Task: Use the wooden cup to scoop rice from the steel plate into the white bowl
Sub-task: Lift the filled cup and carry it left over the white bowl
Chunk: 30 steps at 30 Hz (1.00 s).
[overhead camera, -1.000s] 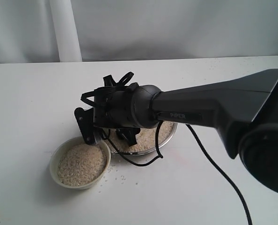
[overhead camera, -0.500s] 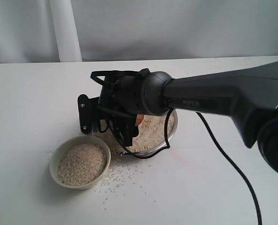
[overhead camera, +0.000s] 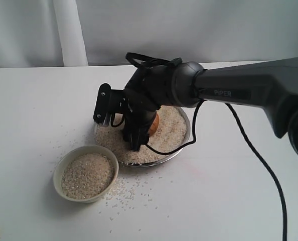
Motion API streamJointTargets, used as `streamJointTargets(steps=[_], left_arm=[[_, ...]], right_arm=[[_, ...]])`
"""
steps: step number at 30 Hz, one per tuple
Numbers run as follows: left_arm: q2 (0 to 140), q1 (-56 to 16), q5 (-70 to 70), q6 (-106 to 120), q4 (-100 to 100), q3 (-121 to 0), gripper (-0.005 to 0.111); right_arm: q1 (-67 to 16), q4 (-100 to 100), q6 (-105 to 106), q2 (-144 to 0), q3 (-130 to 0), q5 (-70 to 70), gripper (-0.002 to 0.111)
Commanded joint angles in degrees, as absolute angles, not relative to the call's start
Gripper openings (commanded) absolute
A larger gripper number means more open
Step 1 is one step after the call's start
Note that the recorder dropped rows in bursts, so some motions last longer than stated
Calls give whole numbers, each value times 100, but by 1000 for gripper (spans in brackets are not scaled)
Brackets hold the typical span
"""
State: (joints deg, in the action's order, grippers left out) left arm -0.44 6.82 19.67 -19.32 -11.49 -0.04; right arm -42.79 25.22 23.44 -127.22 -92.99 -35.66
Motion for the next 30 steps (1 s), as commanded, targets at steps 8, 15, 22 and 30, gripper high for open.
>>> streamJointTargets(steps=[8,15,22,30], left_arm=[[0,674,1931,-1945,-1128,0,0],[0,674,1931,-1945,-1128,0,0],[0,674,1931,-1945,-1128,0,0],[0,674,1931,-1945,-1128,0,0]], right_arm=[[-3985,477,2659,-12672,-9311,-3047,0],[-3985,63,2659,-12672,-9311,-2732,0],[-3970,54,2659,-12672,-9311,-2720,0],[-3853,-46,2659,-12360,-8727,-1951,0]])
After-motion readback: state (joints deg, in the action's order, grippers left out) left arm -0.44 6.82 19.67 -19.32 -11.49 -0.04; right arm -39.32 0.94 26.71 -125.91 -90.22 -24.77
